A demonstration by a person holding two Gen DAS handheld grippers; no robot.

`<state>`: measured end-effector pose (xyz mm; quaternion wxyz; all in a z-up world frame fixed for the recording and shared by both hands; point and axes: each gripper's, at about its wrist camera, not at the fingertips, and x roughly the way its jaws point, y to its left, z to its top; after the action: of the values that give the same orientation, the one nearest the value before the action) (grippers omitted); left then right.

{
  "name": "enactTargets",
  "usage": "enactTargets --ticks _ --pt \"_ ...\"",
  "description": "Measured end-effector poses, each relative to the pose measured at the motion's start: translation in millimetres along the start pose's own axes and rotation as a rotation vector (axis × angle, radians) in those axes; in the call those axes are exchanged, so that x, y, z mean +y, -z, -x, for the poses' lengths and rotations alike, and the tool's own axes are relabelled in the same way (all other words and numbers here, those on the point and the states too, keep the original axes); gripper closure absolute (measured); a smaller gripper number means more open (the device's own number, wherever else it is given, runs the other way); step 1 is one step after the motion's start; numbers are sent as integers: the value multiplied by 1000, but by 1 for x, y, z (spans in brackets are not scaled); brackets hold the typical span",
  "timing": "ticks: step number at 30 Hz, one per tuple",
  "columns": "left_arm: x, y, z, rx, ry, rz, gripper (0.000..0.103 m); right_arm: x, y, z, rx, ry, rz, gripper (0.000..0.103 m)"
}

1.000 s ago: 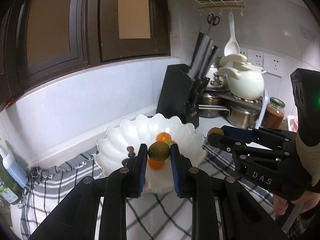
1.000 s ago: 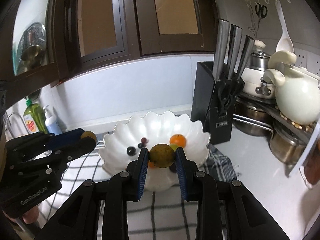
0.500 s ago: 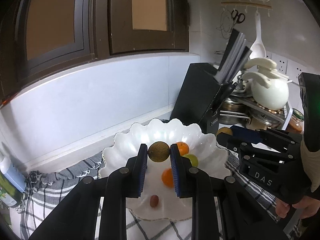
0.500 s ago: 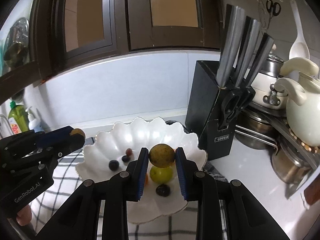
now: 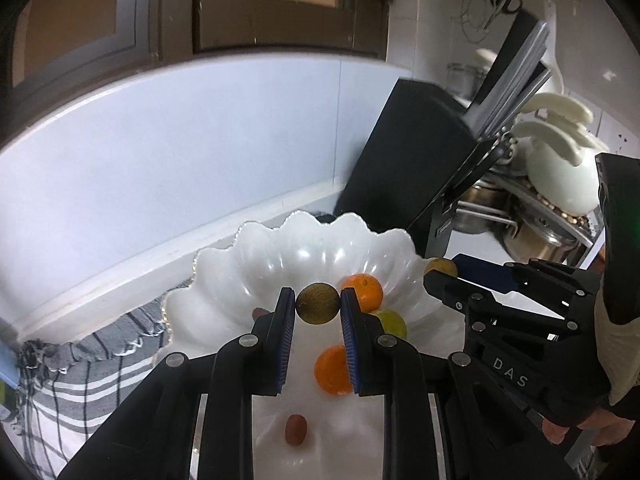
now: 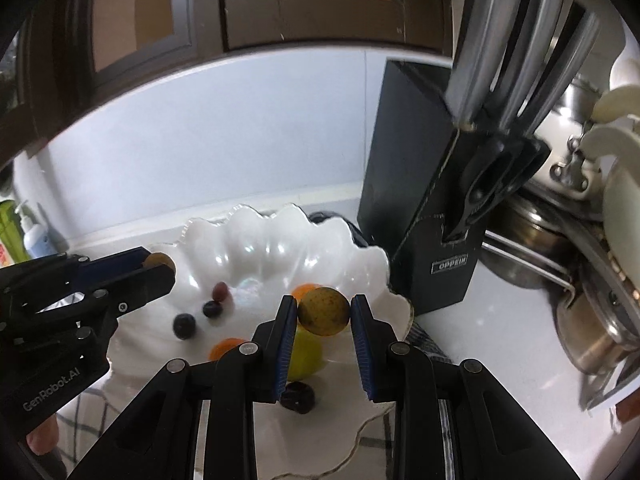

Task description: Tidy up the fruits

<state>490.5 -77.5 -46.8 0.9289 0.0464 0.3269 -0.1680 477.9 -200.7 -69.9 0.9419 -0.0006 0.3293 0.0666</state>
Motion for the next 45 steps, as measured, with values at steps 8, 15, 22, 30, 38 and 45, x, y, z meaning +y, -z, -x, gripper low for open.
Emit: enactTargets --ticks 8,15,22,30,38,45 --pt "-2 -1 -31 75 -35 -30 60 -3 1 -19 44 18 3 71" --pt "9 5 -21 90 -78 22 48 -3 6 -12 48 38 -14 64" --pt "11 18 28 1 -178 14 28 8 13 20 -6 39 -34 44" --pt "17 37 97 -113 -243 31 6 29 29 77 -108 51 -39 28" --pt "19 64 151 -168 -231 7 0 53 59 135 -169 100 -58 23" --pt "10 91 196 -203 -174 -11 0 73 88 193 -227 140 -80 21"
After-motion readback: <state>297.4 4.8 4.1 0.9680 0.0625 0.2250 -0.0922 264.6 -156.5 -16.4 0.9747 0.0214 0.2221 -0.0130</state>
